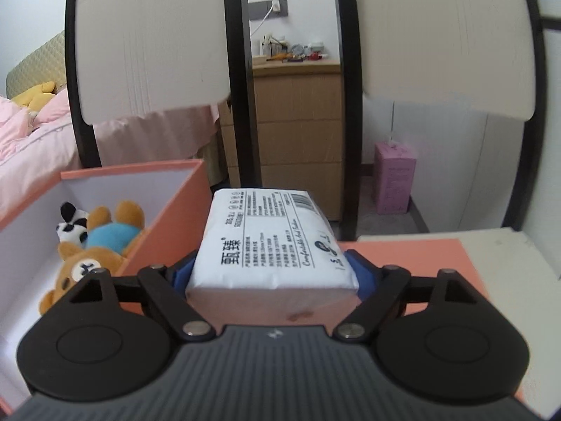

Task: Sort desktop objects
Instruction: 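Lower the tissue pack into the box and open the right tool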

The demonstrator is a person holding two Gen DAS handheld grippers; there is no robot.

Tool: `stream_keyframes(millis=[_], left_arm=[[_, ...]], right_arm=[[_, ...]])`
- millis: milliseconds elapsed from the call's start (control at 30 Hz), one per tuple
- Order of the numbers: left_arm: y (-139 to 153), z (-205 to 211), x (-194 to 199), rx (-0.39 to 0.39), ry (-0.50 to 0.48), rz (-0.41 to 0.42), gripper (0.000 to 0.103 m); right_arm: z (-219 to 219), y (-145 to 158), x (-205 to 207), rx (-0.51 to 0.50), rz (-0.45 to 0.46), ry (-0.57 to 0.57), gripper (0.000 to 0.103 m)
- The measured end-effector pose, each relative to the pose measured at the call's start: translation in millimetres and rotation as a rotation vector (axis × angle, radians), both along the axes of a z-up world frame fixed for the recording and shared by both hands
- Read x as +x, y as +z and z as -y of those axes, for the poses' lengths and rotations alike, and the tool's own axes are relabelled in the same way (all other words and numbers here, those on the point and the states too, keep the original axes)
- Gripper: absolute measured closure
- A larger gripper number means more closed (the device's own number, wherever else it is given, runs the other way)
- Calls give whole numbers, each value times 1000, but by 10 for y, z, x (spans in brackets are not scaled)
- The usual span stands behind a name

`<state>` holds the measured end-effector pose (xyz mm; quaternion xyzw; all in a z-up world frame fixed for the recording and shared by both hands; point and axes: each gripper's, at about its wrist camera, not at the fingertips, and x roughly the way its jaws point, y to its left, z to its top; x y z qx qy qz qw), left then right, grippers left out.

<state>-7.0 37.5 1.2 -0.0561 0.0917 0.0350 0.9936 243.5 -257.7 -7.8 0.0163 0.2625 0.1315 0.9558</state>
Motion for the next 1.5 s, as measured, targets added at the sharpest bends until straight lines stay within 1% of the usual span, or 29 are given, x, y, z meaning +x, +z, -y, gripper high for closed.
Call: stream_keyframes(millis=[133,267,367,467,533,667,833,900,1033,1133,1267,1367,1433,1500], left_arm=[[24,-18,-6,-9,6,7,0],[49,-43,-19,-25,7,11,0],[65,-71,-35,-36,11,19,0],[72,-106,-31,-41,27,20,0],[76,-131,-32,-46,45,22,0],[83,-200,-25,-60,68,23,0],[79,-317,-4,-102,78,18,0],[73,-372,7,-118,88,14,0],[58,-443,22,-145,100,1,0],[52,-436,26,-141,96,-2,0],[53,-418,41,-139,73,-6,0],[41,-422,50,-131,61,-1,0],[27,-421,61,-128,53,-6,0],[22,-441,64,-133,38,-10,0]], right_arm=[[-58,329,-123,-25,12,31,18],[-276,706,-254,-58,63,96,18],[-570,928,-289,-56,63,196,18],[-990,1002,-254,-64,15,319,18],[-1304,963,-200,-72,-44,387,18],[-1932,790,-101,-163,-140,489,18],[-2475,504,-17,-256,-201,585,18],[-2616,384,12,-268,-215,617,18],[-2790,178,89,-290,-250,654,18],[-2833,37,139,-305,-285,676,18],[-2793,-14,202,-296,-340,689,18],[-2763,-43,241,-275,-387,688,15],[-2752,-53,262,-262,-400,680,8],[-2727,-64,253,-243,-403,663,8]])
